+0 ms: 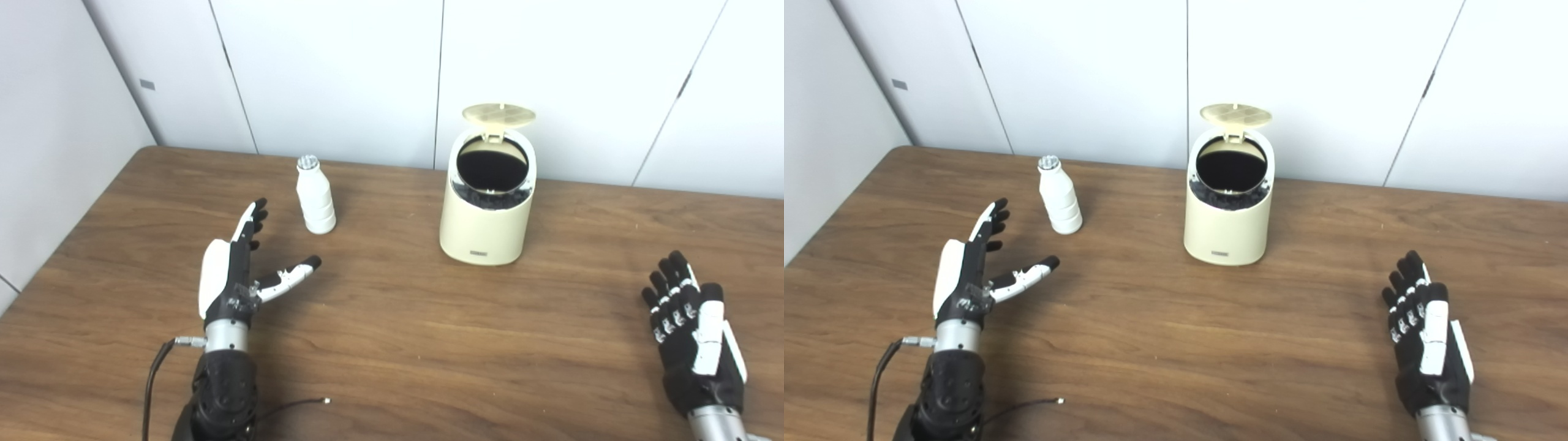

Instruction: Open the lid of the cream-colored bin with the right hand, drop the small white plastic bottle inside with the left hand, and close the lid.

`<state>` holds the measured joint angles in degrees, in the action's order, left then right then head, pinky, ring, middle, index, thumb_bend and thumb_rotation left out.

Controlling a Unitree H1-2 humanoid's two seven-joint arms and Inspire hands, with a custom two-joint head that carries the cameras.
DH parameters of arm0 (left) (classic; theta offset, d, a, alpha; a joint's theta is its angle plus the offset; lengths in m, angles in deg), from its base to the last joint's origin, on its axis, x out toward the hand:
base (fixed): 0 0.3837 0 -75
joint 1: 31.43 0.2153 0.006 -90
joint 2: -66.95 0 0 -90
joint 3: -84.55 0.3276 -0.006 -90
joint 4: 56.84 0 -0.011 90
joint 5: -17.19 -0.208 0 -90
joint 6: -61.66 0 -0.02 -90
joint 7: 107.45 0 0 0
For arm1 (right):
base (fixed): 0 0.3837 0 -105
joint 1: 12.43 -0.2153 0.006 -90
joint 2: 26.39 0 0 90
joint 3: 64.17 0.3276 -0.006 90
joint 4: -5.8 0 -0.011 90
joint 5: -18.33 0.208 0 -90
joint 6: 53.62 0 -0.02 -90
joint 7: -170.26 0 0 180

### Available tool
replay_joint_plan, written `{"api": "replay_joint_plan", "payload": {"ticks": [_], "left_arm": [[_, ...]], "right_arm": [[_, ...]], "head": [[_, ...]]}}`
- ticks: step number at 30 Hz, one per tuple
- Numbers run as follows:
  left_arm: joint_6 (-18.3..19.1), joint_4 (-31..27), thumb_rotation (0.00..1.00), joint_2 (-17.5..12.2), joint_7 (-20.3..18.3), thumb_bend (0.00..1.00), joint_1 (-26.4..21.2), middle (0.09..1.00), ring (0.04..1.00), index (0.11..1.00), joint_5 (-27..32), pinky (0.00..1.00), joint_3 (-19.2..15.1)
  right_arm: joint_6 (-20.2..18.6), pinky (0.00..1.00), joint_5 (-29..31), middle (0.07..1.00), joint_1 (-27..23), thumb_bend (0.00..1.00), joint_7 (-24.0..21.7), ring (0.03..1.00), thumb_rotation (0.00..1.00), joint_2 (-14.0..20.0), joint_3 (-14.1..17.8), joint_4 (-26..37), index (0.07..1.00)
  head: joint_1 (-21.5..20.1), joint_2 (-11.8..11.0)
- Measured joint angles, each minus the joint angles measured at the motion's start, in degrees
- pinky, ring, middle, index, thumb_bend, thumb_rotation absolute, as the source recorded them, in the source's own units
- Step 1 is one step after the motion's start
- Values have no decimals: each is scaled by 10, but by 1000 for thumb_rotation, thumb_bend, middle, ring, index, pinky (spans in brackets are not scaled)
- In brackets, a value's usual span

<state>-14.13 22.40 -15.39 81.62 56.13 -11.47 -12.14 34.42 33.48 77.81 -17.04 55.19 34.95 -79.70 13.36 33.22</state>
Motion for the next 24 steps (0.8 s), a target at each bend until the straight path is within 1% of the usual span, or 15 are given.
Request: {"api": "replay_joint_plan", "payload": {"ticks": [1, 3, 5, 7, 9, 11, 15, 19, 24], "left_arm": [[9, 0, 262, 0, -2, 869, -4, 938, 913, 962, -2, 819, 0], [22, 3, 262, -6, -2, 878, -12, 934, 909, 969, -12, 782, 3], [24, 18, 239, -19, -1, 876, -26, 939, 911, 972, -23, 774, 5], [24, 41, 215, -36, 0, 876, -43, 943, 916, 976, -25, 788, 6], [23, 57, 246, -51, 0, 890, -59, 940, 916, 980, -26, 787, 9], [21, 72, 256, -62, 0, 897, -74, 933, 909, 978, -27, 782, 16], [24, 96, 290, -75, -7, 911, -101, 917, 886, 954, -28, 749, 34], [30, 109, 287, -83, -10, 918, -122, 909, 878, 936, -29, 743, 48], [42, 135, 308, -95, -22, 920, -146, 890, 857, 911, -31, 710, 66]], "right_arm": [[0, 1000, 0, 1000, 0, 538, 0, 1000, 1000, 0, 0, 0, 992], [0, 1000, 1, 1000, 0, 573, 0, 1000, 1000, 0, 0, 0, 991], [0, 1000, 2, 996, 0, 592, 0, 998, 1000, 0, 0, 0, 989], [0, 1000, 2, 995, 0, 606, 0, 998, 1000, 0, 0, 0, 989], [0, 1000, 2, 996, 0, 603, 0, 998, 1000, 0, 0, 1, 991], [0, 1000, 2, 997, 0, 598, 0, 999, 1000, 0, -1, 1, 996], [-1, 1000, 2, 994, 0, 591, 0, 992, 1000, 0, -2, 2, 995], [-4, 1000, 4, 990, 2, 593, 1, 989, 1000, 0, -2, 5, 993], [-8, 1000, 4, 985, 3, 590, 2, 988, 1000, 0, -3, 9, 991]], "head": [[-1, 1], [-2, 1], [-2, 2], [-2, 2], [-3, 4], [-3, 4], [-2, 4], [-4, 8], [-7, 10]]}}
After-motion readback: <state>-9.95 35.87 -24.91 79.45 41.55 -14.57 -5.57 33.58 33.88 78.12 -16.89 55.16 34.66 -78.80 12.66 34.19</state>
